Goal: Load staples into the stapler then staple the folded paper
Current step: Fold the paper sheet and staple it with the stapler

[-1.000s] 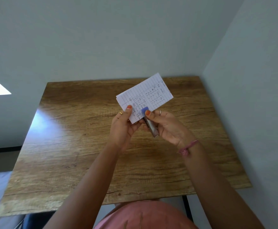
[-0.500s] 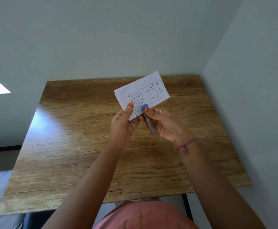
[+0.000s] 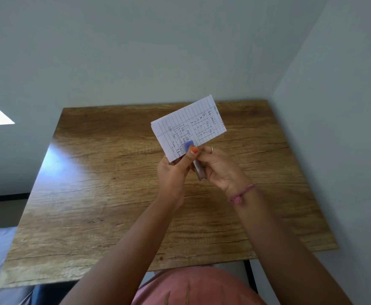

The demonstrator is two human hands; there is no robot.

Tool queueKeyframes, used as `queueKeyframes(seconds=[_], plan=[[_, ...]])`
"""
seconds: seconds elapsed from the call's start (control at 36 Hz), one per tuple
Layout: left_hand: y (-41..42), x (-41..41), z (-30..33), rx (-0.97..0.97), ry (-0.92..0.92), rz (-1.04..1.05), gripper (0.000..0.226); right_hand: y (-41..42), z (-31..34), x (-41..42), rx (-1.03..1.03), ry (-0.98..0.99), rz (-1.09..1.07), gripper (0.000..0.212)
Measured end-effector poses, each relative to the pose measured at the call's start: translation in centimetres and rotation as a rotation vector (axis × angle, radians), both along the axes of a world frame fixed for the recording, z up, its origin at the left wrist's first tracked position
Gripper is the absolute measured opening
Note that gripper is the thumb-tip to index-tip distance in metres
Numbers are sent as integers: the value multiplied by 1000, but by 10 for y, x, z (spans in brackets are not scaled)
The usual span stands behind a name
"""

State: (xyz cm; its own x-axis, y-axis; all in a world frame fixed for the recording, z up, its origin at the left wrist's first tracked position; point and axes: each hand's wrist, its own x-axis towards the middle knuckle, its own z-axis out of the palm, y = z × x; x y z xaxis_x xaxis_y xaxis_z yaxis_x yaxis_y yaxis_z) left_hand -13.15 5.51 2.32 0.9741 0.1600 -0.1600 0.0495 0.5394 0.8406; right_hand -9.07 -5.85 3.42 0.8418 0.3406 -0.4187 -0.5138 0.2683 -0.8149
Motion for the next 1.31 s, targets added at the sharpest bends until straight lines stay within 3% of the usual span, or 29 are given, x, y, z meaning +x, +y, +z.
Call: queueKeyframes(seconds=[0.17,0.31,0.47,0.56,0.72,0.83,0.94,1.22,1.31], plan=[[8,4,3,-55,-13,-105,48,0,1,1,35,-10,8,26],[23,10,4,-51,12,-205,43,-2,2,1,55,-44,7,20],[33,16,2,-122,111,-93,29,-4,-4,5,-50,-91,27,37],[36,18,1,-143,140,-25,23,-6,-8,4,-204,-163,39,46],[46,22,-2,-218,153,102,17,-17,-27,2,-490,-289,-21,35],[51,22,-4,-301,156,157,20,-22,-49,8,-928,-421,-89,51],[51,21,-4,-378,173,197,20,-25,-64,14,-1235,-506,-54,50],[44,20,-2,-425,167,186,36,-18,-59,23,-1525,-532,66,46],[41,20,-1,-427,144,167,40,-12,-37,21,-1397,-652,-68,57]])
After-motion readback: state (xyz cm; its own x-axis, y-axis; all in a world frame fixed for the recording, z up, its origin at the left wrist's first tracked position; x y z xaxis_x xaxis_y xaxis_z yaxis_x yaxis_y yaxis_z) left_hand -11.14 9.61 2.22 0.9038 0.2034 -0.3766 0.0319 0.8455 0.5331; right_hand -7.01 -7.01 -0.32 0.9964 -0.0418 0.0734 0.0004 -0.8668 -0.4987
